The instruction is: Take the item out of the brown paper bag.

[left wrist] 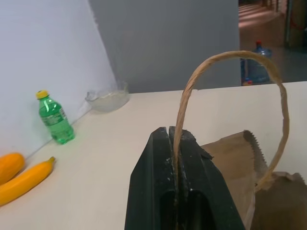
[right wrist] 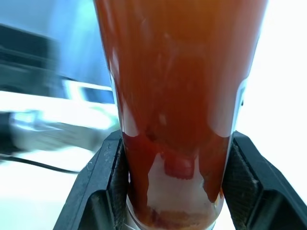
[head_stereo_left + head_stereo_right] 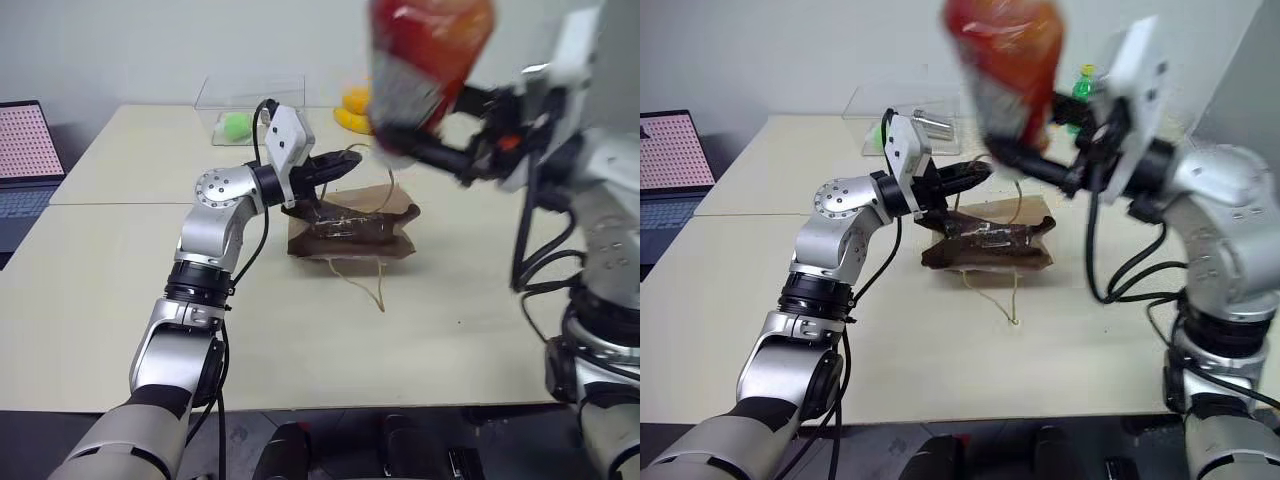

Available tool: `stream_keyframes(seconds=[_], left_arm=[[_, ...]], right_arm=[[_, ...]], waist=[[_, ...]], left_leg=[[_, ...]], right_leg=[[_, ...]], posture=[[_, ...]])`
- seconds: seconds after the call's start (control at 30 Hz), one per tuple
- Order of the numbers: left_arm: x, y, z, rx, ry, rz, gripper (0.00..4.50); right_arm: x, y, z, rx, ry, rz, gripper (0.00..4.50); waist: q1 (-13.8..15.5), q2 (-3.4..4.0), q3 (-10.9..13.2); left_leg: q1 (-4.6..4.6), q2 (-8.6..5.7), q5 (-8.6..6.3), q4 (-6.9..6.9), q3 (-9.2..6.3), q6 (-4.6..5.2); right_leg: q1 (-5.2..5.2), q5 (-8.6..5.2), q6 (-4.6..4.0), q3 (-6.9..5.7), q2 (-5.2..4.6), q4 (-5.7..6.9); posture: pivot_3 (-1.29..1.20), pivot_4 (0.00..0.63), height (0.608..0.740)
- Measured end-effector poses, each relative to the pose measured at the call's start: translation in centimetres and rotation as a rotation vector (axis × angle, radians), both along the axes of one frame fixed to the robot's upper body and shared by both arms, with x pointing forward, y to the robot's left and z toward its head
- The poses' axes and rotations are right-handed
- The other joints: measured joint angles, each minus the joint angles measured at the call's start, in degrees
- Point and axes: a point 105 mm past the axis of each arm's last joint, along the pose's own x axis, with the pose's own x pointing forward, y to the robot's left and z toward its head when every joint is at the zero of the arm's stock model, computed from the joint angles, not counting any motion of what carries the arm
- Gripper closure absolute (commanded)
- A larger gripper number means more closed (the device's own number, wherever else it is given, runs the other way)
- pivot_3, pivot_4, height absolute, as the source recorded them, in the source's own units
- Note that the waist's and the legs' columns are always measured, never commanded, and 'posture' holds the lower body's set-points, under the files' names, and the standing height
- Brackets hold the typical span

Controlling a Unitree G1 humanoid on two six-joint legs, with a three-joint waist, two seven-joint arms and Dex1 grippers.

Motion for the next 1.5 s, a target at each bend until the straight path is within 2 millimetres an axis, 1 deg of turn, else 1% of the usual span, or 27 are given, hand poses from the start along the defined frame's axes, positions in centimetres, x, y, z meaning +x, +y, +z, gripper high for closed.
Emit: stream_keyframes(seconds=[0.03, 0.07, 0.1, 0.17, 0.2, 0.3, 0.33, 0.43, 0.47, 0.57, 0.63, 0.67, 0.77, 0.8, 0.87, 0.9, 1.03, 1.07, 1.1, 1.17, 1.27, 1.3, 1.37, 1.43, 1.47, 1.5], left_arm=[[0.1, 0.2, 0.1, -0.003, 0.0, 0.01, 4.5], [0.2, 0.4, 0.1, -0.005, 0.0, 0.021, 4.5], [0.3, 0.5, 0.1, -0.008, -0.001, 0.03, 4.5], [0.4, 0.7, 0.2, -0.011, -0.002, 0.04, 4.5], [0.4, 0.7, 0.2, -0.012, -0.003, 0.038, 4.5], [0.4, 0.2, 0.2, -0.019, -0.001, 0.028, 4.5], [0.4, 0.1, 0.2, -0.02, -0.001, 0.025, 4.5], [0.4, 0.0, 0.2, -0.022, -0.002, 0.027, 4.5], [0.4, 0.1, 0.2, -0.023, -0.002, 0.028, 4.5], [0.4, 0.1, 0.3, -0.023, -0.005, 0.033, 4.5], [0.4, 0.2, 0.3, -0.023, -0.005, 0.036, 4.5], [0.4, 0.2, 0.3, -0.024, -0.005, 0.036, 4.5], [0.5, 0.2, 0.3, -0.024, -0.005, 0.038, 4.5], [0.4, 0.1, 0.3, -0.024, -0.006, 0.037, 4.5], [0.4, 0.2, 0.3, -0.024, -0.007, 0.037, 4.5], [0.5, 0.2, 0.3, -0.023, -0.006, 0.04, 4.5], [0.7, 0.1, 0.1, -0.02, 0.002, 0.042, 4.5], [0.9, 0.1, 0.0, -0.018, 0.007, 0.048, 4.5], [1.1, 0.3, -0.2, -0.017, 0.013, 0.056, 4.5], [1.5, 0.3, -0.5, -0.015, 0.027, 0.064, 4.5], [2.1, 0.4, -0.6, 0.004, 0.037, 0.068, 4.5], [2.2, 0.3, -0.5, 0.012, 0.037, 0.064, 4.31], [2.7, 0.5, -0.3, 0.048, 0.038, 0.067, 3.9], [3.3, 0.8, 0.1, 0.08, 0.039, 0.081, 3.33], [3.4, 0.9, 0.6, 0.09, 0.029, 0.08, 3.01], [3.3, 1.1, 1.2, 0.098, 0.012, 0.075, 2.71]], right_arm=[[0.8, -2.1, -1.0, -0.059, 0.005, -0.119, 2.28], [1.6, -3.7, -2.2, -0.105, 0.029, -0.2, 2.28], [2.5, -5.7, -4.2, -0.184, 0.07, -0.3, 2.3], [3.8, -8.2, -7.7, -0.3, 0.152, -0.404, 2.35], [4.1, -8.7, -8.7, -0.335, 0.175, -0.421, 2.35], [5.3, -10.8, -12.9, -0.547, 0.221, -0.5, 2.36], [5.6, -11.8, -14.6, -0.609, 0.261, -0.524, 2.36], [5.8, -13.7, -18.7, -0.75, 0.351, -0.55, 2.36], [5.7, -13.9, -19.6, -0.79, 0.361, -0.545, 2.36], [5.7, -14.0, -20.2, -0.917, 0.292, -0.509, 2.36], [5.8, -14.2, -20.3, -0.95, 0.268, -0.503, 1.65], [5.8, -14.2, -20.4, -0.954, 0.264, -0.5, 1.38], [5.6, -14.1, -20.5, -0.952, 0.283, -0.478, 0.31], [5.2, -14.0, -20.4, -0.95, 0.291, -0.464, 0.07], [4.0, -13.7, -20.1, -0.937, 0.313, -0.435, 0.07], [3.7, -13.6, -19.8, -0.929, 0.314, -0.43, 0.07], [1.3, -13.3, -16.4, -0.79, 0.318, -0.447, 0.07], [0.2, -12.7, -15.6, -0.701, 0.332, -0.441, 0.07], [-0.4, -12.1, -15.1, -0.651, 0.329, -0.425, 0.07], [-2.6, -9.7, -14.2, -0.46, 0.343, -0.358, 0.07], [-5.0, -5.4, -14.5, -0.217, 0.37, -0.25, 0.07], [-5.4, -4.5, -14.5, -0.179, 0.379, -0.23, 0.01], [-5.6, -2.6, -14.6, -0.053, 0.371, -0.239, 0.0], [-5.5, -0.4, -15.6, 0.036, 0.41, -0.217, 0.0], [-5.4, 0.4, -16.0, 0.056, 0.428, -0.212, 0.0], [-5.1, 0.9, -15.9, 0.061, 0.419, -0.22, 0.0]], waist=[[0.1, 0.0, 0.0], [0.1, 0.0, 0.0], [0.1, 0.0, 0.0], [-0.2, 0.01, 0.0], [-0.3, 0.01, 0.0], [-1.2, 0.02, 0.0], [-1.4, 0.02, 0.0], [-1.5, 0.03, 0.0], [-1.5, 0.05, 0.0], [-1.4, 0.06, 0.0], [-1.3, 0.06, 0.0], [-1.3, 0.06, 0.0], [-1.3, 0.06, 0.0], [-1.2, 0.06, 0.0], [-1.1, 0.06, 0.0], [-1.1, 0.06, 0.0], [-0.8, 0.06, 0.0], [-0.6, 0.05, 0.0], [-0.6, 0.05, 0.0], [-0.4, 0.04, 0.0], [-0.4, 0.03, 0.0], [-0.4, 0.05, 0.0], [-0.4, -0.11, 0.0], [-0.6, -0.09, 0.0], [-0.7, -0.07, 0.0], [-0.8, -0.07, 0.0]], left_leg=[[-0.05, -0.04, -0.01, 0.01, 0.01, 0.02], [-0.06, -0.05, -0.02, 0.03, 0.05, 0.04], [-0.1, -0.09, -0.03, 0.04, 0.1, 0.05], [-0.23, -0.08, -0.03, 0.08, 0.26, 0.05], [-0.28, -0.06, -0.03, 0.08, 0.33, 0.05], [-0.62, 0.03, -0.01, 0.17, 0.37, 0.04], [-0.61, 0.03, -0.01, 0.17, 0.39, 0.04], [-0.64, 0.01, -0.01, 0.16, 0.4, 0.04], [-0.65, -0.01, -0.01, 0.16, 0.4, 0.04], [-0.65, -0.02, -0.01, 0.21, 0.37, 0.04], [-0.65, -0.06, -0.01, 0.26, 0.37, 0.04], [-0.65, -0.06, -0.01, 0.27, 0.37, 0.04], [-0.65, -0.05, 0.0, 0.26, 0.36, 0.03], [-0.65, -0.05, 0.0, 0.24, 0.34, 0.03], [-0.7, -0.05, 0.0, 0.22, 0.31, 0.03], [-0.7, -0.05, -0.01, 0.23, 0.32, 0.03], [-0.7, -0.07, -0.01, 0.25, 0.29, 0.05], [-0.7, -0.04, -0.02, 0.24, 0.23, 0.05], [-0.68, 0.0, -0.02, 0.25, 0.26, 0.05], [-0.69, 0.0, -0.02, 0.24, 0.21, 0.05], [-0.69, -0.04, -0.02, 0.27, 0.24, 0.05], [-0.67, -0.09, -0.01, 0.29, 0.3, 0.06], [-0.66, -0.02, 0.0, 0.3, 0.23, 0.06], [-0.64, -0.03, 0.0, 0.29, 0.25, 0.06], [-0.65, -0.04, 0.0, 0.29, 0.26, 0.06], [-0.65, -0.05, 0.0, 0.3, 0.28, 0.06]], right_leg=[[-0.01, -0.01, 0.02, -0.01, -0.03, -0.03], [-0.01, -0.03, 0.05, 0.01, -0.05, -0.03], [-0.03, -0.03, 0.06, 0.05, -0.08, -0.03], [-0.28, -0.03, 0.06, 0.19, -0.09, 0.12], [-0.39, -0.03, 0.06, 0.23, -0.09, 0.19], [-0.85, -0.02, 0.05, 0.23, -0.04, 0.33], [-0.85, -0.02, 0.04, 0.23, -0.04, 0.33], [-0.85, -0.02, 0.04, 0.26, -0.05, 0.3], [-0.86, -0.02, 0.05, 0.27, -0.06, 0.29], [-0.82, -0.01, 0.05, 0.25, -0.06, 0.28], [-0.78, 0.01, 0.09, 0.27, -0.08, 0.27], [-0.78, 0.01, 0.1, 0.27, -0.08, 0.27], [-0.78, 0.02, 0.11, 0.27, -0.08, 0.27], [-0.79, 0.02, 0.1, 0.26, -0.08, 0.27], [-0.81, 0.01, 0.1, 0.24, -0.07, 0.25], [-0.81, 0.01, 0.1, 0.25, -0.07, 0.25], [-0.77, 0.01, 0.1, 0.23, -0.09, 0.26], [-0.74, 0.01, 0.1, 0.18, -0.05, 0.26], [-0.74, 0.02, 0.1, 0.2, -0.02, 0.27], [-0.72, 0.02, 0.1, 0.16, -0.02, 0.28], [-0.71, 0.02, 0.1, 0.19, -0.03, 0.31], [-0.72, 0.02, 0.11, 0.26, -0.07, 0.32], [-0.71, 0.04, 0.14, 0.18, -0.01, 0.3], [-0.74, 0.04, 0.14, 0.2, 0.0, 0.36], [-0.75, 0.04, 0.14, 0.22, 0.0, 0.36], [-0.76, 0.04, 0.14, 0.24, -0.01, 0.34]], posture=[[0.0, 0.15, 0.74], [0.0, 0.15, 0.74], [0.0, 0.15, 0.74], [0.0, 0.15, 0.74], [0.0, 0.15, 0.74], [0.0, 0.15, 0.74], [0.0, 0.15, 0.74], [0.0, 0.15, 0.74], [0.0, 0.15, 0.74], [0.0, 0.15, 0.74], [0.0, 0.15, 0.74], [0.0, 0.15, 0.74], [0.0, 0.15, 0.74], [0.0, 0.15, 0.74], [0.0, 0.15, 0.74], [0.0, 0.15, 0.74], [0.0, 0.15, 0.74], [0.0, 0.15, 0.74], [0.0, 0.15, 0.74], [0.0, 0.15, 0.74], [0.0, 0.15, 0.74], [0.0, 0.15, 0.74], [0.0, 0.15, 0.74], [0.0, 0.15, 0.74], [0.0, 0.15, 0.74], [0.0, 0.15, 0.74]])
